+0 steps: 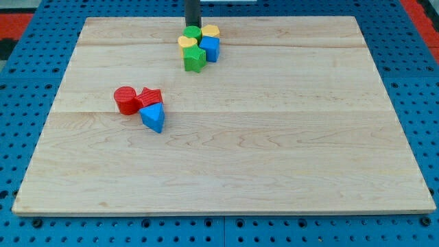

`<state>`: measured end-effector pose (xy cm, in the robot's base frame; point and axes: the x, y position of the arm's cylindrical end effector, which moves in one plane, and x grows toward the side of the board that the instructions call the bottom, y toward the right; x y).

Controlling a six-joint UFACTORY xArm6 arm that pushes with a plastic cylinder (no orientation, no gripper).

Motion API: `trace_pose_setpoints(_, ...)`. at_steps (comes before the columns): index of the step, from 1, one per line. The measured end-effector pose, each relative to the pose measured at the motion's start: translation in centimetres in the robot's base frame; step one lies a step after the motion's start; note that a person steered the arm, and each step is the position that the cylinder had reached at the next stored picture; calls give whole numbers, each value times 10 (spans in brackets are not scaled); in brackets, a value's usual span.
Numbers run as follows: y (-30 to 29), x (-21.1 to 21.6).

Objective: Place your arm below the blue triangle

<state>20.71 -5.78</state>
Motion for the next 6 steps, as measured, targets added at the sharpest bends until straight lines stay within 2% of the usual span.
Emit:
trace_pose_setpoints(1, -50, 10)
trace_pose_setpoints(3, -124, 121)
trace_pose_setpoints(4, -168, 144)
trace_pose_setpoints(5, -170, 201)
trace_pose_setpoints(6, -147, 253)
